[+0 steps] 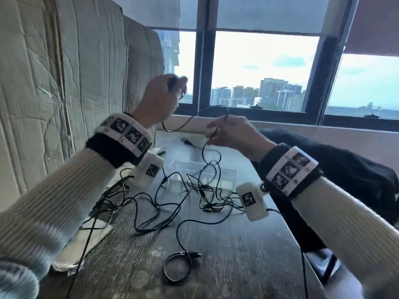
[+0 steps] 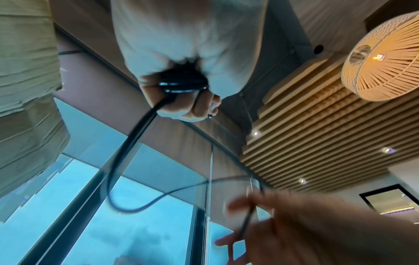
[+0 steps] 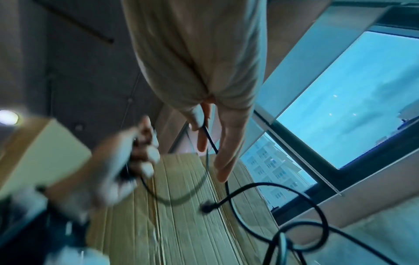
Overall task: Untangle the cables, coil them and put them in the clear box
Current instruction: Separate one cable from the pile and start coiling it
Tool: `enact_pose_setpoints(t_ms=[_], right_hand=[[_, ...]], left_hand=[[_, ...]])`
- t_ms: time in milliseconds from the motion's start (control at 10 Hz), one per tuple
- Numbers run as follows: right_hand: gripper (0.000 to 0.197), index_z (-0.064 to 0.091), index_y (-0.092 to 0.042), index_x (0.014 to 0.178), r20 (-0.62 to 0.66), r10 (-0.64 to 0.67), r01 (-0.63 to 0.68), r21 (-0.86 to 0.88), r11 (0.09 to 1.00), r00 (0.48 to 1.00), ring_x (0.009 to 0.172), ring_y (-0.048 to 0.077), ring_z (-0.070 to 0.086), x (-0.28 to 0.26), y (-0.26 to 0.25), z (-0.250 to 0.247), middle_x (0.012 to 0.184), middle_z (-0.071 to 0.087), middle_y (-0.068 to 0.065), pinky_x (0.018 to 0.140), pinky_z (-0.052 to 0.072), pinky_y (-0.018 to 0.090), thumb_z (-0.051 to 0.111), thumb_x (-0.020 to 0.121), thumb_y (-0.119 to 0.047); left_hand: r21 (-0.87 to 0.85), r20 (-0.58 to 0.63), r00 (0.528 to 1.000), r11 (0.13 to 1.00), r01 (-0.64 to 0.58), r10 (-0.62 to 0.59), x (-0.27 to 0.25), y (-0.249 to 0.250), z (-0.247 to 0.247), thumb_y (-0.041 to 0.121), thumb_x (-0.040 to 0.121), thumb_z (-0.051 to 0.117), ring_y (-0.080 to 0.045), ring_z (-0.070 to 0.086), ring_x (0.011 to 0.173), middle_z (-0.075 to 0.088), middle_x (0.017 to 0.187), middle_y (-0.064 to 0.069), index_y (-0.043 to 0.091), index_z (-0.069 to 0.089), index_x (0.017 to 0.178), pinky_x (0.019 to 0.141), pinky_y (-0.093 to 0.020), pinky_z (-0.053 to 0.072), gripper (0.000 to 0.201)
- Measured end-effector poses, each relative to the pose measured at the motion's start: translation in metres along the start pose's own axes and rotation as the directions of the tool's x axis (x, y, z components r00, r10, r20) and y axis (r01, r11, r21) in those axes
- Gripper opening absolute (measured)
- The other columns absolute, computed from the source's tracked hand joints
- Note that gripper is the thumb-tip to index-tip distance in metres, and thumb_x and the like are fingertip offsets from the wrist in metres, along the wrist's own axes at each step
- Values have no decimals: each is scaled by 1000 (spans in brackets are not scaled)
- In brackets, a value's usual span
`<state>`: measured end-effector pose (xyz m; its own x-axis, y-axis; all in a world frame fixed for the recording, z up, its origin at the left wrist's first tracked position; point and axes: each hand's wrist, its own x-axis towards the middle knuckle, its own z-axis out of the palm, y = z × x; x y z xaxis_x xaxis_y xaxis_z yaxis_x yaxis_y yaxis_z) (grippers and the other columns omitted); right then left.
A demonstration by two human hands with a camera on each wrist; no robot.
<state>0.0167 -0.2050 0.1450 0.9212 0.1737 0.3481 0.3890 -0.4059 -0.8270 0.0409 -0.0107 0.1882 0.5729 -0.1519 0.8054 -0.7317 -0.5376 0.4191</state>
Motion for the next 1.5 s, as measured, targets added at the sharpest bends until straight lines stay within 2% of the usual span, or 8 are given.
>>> enact_pose_setpoints(t_ms=[200,300,400,700,900,1100,1200,1500], right_hand=[[26,64,-4,100,-153,-38,68,195,978,987,109,39,62,-8,-38,-26,124,59,28,99,47,54,58,82,-22],[6,62,-6,90,-136,-101,137,294,946,986,109,37,64,-16,-38,-29,118,62,25,88,56,34,60,89,-11],[16,58,4,88,-66,-220,228,404,886,973,99,34,66,-19,-32,-31,107,58,27,85,57,31,44,93,10],[24,68,-17,106,-369,22,112,337,935,929,50,8,27,-20,-41,-59,52,36,-10,51,25,23,45,99,-17],[33,58,-16,125,-323,51,-40,40,998,945,76,9,53,-23,-14,-73,95,56,-2,61,52,23,61,93,-23],[44,64,-16,120,-240,-90,59,-136,989,967,60,-2,59,-35,8,-100,102,71,0,55,41,22,78,78,-20],[27,74,-11,99,-150,-208,124,-435,892,967,86,15,70,-39,23,-110,94,74,3,77,55,29,81,73,-15],[14,71,-8,94,-51,95,-105,-256,961,994,72,24,67,-42,74,-64,83,74,12,80,57,51,62,92,-18]], left_hand=[[43,198,980,998,-35,26,-26,-18,37,39,97,46,-16,43,52,49,61,-3,8,52,66,54,-19,40,45],[70,293,956,996,-57,34,-37,-20,51,67,74,54,-12,32,47,42,55,1,11,48,63,54,-25,33,57],[77,289,957,997,14,-36,-42,-19,66,73,62,63,-11,37,46,48,53,0,8,54,63,53,-21,35,66],[531,465,880,824,-196,-91,-65,-49,94,41,70,73,-15,61,73,55,69,9,21,54,75,55,-19,34,28],[376,634,748,923,-79,-195,-66,-66,71,60,41,87,-10,47,57,54,64,8,23,51,67,56,-26,43,58],[445,489,855,892,-74,-173,-51,-85,37,63,52,79,-12,53,60,59,66,5,16,55,72,55,-19,38,56],[497,365,911,867,-15,-193,-43,-94,17,61,56,79,-12,53,60,55,63,8,19,52,68,54,-19,34,51],[458,54,977,874,161,-208,-22,-94,-22,69,56,70,-22,60,65,62,67,-8,5,61,79,66,-32,49,68]])
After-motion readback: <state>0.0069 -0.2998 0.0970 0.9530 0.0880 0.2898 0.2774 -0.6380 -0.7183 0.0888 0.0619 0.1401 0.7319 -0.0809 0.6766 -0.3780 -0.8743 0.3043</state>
